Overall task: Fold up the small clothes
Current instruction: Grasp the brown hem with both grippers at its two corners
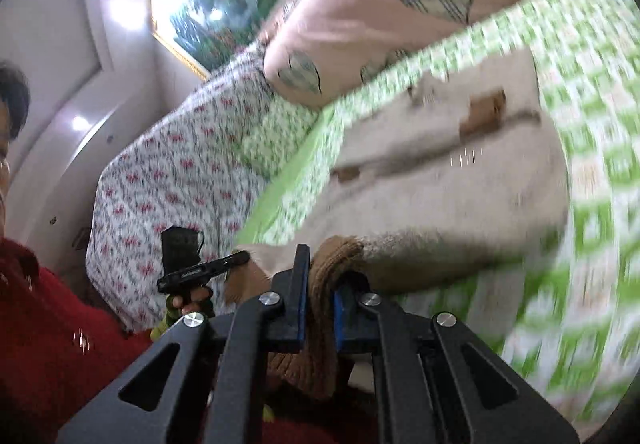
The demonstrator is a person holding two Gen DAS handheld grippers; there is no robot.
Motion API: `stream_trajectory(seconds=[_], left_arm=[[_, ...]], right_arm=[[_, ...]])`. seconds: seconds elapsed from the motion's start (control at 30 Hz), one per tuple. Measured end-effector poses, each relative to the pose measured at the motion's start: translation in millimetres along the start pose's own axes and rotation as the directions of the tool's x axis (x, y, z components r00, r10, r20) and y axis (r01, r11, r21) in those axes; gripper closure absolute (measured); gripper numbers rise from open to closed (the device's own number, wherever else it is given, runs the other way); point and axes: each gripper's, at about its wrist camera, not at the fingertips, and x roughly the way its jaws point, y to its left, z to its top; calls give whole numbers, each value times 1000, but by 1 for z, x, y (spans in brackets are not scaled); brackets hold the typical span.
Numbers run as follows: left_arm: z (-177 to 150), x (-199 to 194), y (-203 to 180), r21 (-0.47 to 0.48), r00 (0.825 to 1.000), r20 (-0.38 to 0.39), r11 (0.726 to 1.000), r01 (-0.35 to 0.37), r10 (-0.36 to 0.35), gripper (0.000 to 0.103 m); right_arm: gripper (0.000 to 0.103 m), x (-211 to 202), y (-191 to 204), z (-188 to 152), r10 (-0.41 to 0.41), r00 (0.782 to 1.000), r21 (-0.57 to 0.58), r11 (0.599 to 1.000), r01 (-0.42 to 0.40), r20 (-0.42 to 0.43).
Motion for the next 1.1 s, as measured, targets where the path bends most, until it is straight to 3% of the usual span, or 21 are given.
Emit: stream_trajectory(seconds=[0.17,0.27,0.5,0.77,1.0,1.1], left_arm=[[49,9,19,-33,994,113,999,4,-1,97],[80,27,29,-54,990,140,999,-4,11,97],[146,72,56,-93,980,198,996,-12,30,97],[187,137,85,-127,986,156,991,-42,62,97],[199,191,130,-202,988,92,974,-102,123,97],[199,213,145,-223,985,42,962,-155,168,96]], right_arm=[[92,13,-17,45,-23,994,0,1000,23,107],[92,20,-31,73,-49,985,18,999,47,164],[92,51,-64,132,-106,973,56,994,96,204],[92,87,-119,174,-233,958,130,968,214,164],[92,115,-180,187,-307,947,246,929,277,93],[91,130,-198,187,-378,925,280,893,353,36]])
